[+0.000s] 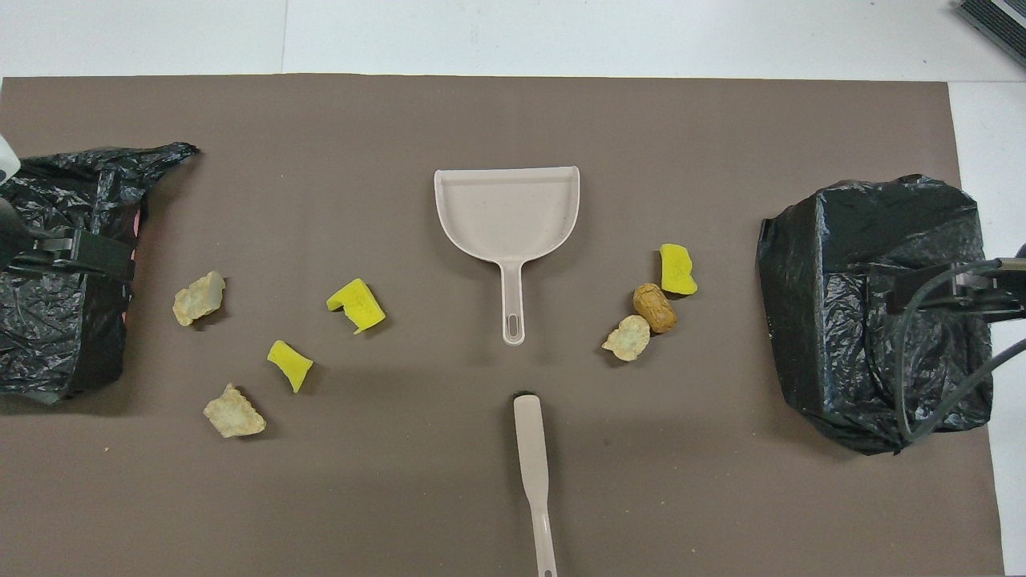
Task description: Sweep and dump trash in bin
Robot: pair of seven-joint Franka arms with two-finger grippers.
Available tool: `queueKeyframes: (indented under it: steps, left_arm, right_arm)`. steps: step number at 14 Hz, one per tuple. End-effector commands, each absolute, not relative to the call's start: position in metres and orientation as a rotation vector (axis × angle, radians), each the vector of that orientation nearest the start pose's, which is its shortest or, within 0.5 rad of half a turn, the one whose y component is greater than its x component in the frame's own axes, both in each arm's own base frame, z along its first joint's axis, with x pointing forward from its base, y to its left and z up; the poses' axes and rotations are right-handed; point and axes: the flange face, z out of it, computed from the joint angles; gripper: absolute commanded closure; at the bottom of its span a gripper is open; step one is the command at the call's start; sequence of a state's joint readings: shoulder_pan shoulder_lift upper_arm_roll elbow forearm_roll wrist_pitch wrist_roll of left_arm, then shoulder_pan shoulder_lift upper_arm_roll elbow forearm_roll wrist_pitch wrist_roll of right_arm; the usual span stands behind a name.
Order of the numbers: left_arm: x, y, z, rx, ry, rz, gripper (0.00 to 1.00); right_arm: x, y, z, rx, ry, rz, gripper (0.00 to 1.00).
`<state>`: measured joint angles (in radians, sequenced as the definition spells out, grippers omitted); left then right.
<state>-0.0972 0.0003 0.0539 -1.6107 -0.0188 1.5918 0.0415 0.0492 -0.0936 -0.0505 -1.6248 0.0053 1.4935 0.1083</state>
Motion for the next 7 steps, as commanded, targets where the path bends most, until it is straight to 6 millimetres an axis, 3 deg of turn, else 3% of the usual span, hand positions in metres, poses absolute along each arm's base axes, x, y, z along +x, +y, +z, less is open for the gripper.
queueKeyframes:
  steps: [1, 7]
  left_arm:
    - [0.5438, -0.0212, 0.6078, -3.139, 0.154, 0.048, 0.0]
    - [0.5441, -0.0213, 0.6082, -3.14, 0.149, 0.048, 0.0]
  right_arm:
    - [0.5148, -0.005, 0.6434, -3.109, 0.148, 0.057, 0.0]
    - [0.5158, -0.0009, 0.6444, -3.11, 0.133, 0.047, 0.0]
